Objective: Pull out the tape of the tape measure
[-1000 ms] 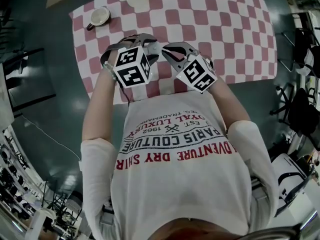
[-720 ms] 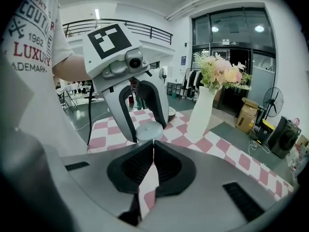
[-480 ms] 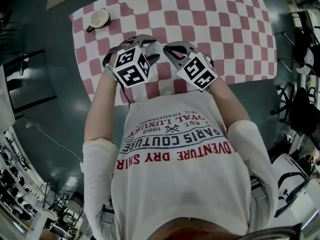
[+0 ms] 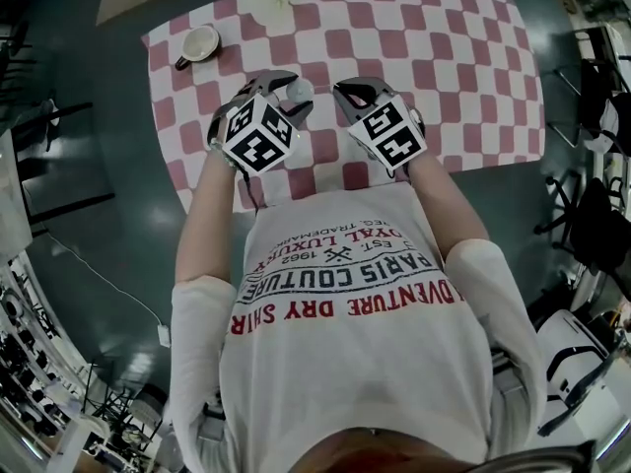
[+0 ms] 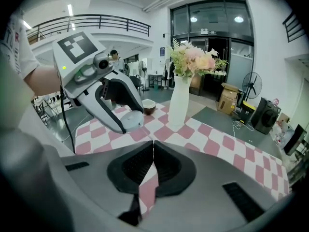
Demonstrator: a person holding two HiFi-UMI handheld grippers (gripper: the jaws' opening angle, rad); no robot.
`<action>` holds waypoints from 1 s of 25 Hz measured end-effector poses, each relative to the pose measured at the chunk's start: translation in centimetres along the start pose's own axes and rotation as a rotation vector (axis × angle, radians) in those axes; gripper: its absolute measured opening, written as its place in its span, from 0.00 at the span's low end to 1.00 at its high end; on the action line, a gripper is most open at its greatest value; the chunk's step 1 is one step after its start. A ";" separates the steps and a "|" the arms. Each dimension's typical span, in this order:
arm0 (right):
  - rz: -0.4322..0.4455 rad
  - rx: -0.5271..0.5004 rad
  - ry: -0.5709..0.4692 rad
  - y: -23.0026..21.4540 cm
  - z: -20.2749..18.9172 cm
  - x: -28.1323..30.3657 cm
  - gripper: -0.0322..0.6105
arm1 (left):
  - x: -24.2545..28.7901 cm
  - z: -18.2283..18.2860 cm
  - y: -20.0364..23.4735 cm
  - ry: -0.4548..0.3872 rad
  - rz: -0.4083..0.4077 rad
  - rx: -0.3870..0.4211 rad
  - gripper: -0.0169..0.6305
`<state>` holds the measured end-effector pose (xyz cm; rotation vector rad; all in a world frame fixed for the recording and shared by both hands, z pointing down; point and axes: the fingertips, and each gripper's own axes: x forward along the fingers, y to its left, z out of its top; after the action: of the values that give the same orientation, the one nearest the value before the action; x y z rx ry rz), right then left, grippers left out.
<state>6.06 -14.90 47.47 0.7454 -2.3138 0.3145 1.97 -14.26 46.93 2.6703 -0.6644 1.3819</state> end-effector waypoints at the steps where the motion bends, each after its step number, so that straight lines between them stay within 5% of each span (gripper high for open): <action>1: -0.011 0.006 -0.001 -0.2 0.1 0.0 0.10 | -0.2 0.2 0.0 -0.013 0.012 -0.010 0.38; 13: -0.170 0.105 -0.061 -3.8 0.5 -1.4 0.10 | -3.1 -0.6 2.9 -0.081 0.177 -0.192 0.38; 25: -0.231 0.191 -0.054 -6.0 -1.5 -3.0 0.10 | -4.1 -3.2 3.2 -0.097 0.229 -0.296 0.38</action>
<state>12.27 -17.83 46.70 1.1176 -2.2397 0.4180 -3.87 -14.91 45.13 2.4975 -1.1188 1.0960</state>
